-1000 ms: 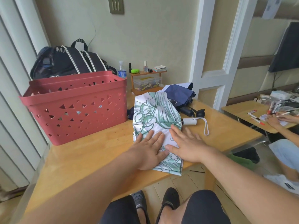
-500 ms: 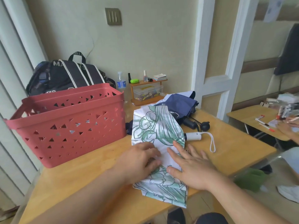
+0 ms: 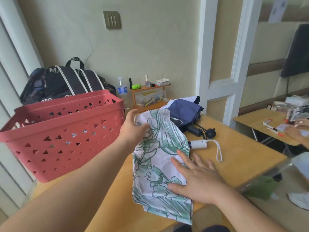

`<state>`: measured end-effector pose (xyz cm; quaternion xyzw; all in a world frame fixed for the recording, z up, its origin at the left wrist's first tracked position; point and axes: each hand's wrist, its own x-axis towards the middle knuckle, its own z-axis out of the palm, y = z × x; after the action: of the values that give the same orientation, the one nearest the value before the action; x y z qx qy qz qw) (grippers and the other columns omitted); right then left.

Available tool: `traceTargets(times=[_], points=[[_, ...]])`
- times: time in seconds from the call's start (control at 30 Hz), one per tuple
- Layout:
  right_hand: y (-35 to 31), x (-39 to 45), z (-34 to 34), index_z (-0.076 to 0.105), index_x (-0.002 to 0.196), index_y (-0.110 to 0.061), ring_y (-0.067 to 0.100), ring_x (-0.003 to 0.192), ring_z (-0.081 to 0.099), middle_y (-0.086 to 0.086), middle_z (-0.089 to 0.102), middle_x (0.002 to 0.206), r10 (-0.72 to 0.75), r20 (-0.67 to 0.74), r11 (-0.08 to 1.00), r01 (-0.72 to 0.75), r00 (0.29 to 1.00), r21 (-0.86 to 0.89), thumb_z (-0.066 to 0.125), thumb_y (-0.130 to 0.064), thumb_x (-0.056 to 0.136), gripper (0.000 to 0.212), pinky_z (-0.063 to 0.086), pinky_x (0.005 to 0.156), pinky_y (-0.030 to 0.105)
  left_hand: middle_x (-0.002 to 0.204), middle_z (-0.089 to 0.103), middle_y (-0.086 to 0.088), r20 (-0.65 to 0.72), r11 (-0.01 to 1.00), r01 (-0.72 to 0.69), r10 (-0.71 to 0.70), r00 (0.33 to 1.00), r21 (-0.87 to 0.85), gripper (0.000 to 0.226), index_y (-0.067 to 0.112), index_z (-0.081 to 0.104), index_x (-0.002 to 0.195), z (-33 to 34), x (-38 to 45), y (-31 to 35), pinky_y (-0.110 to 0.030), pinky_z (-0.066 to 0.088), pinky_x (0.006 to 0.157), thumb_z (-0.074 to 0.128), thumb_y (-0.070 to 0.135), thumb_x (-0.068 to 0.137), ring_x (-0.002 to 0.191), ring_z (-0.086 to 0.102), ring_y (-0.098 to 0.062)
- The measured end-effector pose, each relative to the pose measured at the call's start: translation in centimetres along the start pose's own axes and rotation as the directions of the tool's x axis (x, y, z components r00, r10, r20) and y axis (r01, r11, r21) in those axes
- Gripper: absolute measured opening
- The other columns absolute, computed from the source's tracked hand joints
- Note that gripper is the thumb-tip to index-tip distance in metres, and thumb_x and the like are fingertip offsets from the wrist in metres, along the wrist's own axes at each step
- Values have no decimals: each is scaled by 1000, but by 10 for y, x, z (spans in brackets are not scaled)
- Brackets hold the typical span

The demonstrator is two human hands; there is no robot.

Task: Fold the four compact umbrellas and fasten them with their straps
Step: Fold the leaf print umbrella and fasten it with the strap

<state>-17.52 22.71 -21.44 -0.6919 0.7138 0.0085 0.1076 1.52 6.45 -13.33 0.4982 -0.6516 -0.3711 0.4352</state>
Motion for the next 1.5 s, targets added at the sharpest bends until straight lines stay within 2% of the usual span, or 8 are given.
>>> traceTargets(times=[0.23,0.3,0.43,0.53,0.77,0.97,1.17,1.5], points=[[0,-1,-1,-8,156,-61,26,159,-13,-33,-33,160,-3,-70,998,7,998,59,22,-103,72,99,-2,125,61,124,72,4,-42,970,-173,168,985,-171,46,49,65,121,-18,-47,-17,-40,58,98,80,15,92,112,70,-18],[0,-3,0,11,158,-57,22,160,-7,-29,-18,167,8,-176,996,7,984,83,30,-99,76,95,4,123,65,113,76,-1,-62,960,-164,153,986,-227,47,45,69,116,-17,-69,-27,-45,60,95,77,5,92,103,73,-22],[2,-13,6,63,130,-42,14,148,34,-24,43,155,19,-543,993,49,839,111,40,-84,85,66,27,115,54,95,77,0,-165,958,-173,137,977,-229,40,43,72,106,-9,-99,-49,-39,59,80,74,5,93,80,66,-13],[-2,-16,4,68,112,-30,17,120,59,-17,65,126,75,-697,951,159,713,266,72,-51,89,32,44,97,38,94,78,4,-191,959,-160,117,975,-232,34,38,72,105,-3,-112,-59,-32,57,79,74,7,93,84,71,-13],[-33,-16,-15,48,135,-28,17,113,48,-5,50,124,189,-730,861,247,657,444,87,-29,81,68,40,95,32,92,78,8,-184,972,-148,114,976,-185,25,32,71,101,-4,-121,-71,-34,58,82,74,8,93,85,73,-8],[-36,-22,-16,72,112,-28,18,109,54,-3,68,109,200,-703,848,240,682,473,86,-26,83,32,36,88,27,94,76,15,-151,988,-129,115,982,-81,26,36,70,99,-6,-124,-71,-19,50,76,74,11,93,87,69,-2],[-23,-27,-3,79,91,-26,17,98,55,-18,66,87,122,-775,909,244,620,338,88,-22,81,14,42,86,33,91,72,14,35,878,-280,289,957,389,29,37,74,109,-31,-118,-73,-21,39,70,82,20,87,82,64,-11],[-17,-34,23,79,87,-27,17,91,55,-25,61,81,119,-781,907,253,613,337,87,-27,81,11,47,81,37,85,71,22,35,844,-416,431,902,338,22,40,75,102,-40,-131,-79,-19,47,79,84,27,86,87,64,6]])
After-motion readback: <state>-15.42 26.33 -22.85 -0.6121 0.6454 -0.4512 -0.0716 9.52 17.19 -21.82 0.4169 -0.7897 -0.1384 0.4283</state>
